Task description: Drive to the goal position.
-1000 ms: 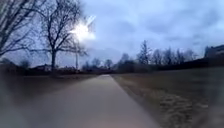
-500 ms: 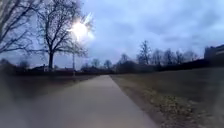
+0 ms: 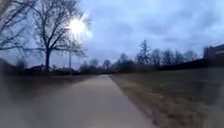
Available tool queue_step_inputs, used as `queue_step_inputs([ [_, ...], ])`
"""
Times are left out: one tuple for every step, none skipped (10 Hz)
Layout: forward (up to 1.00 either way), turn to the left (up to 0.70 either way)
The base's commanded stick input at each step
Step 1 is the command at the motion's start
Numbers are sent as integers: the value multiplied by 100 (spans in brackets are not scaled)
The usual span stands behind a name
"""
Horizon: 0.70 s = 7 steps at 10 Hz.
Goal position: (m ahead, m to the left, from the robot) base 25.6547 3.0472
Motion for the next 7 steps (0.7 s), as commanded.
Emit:
queue_step_inputs([
  [100, 4],
  [100, 4],
  [100, 4],
  [100, 4],
  [100, 4],
  [100, 4],
  [100, 4],
])
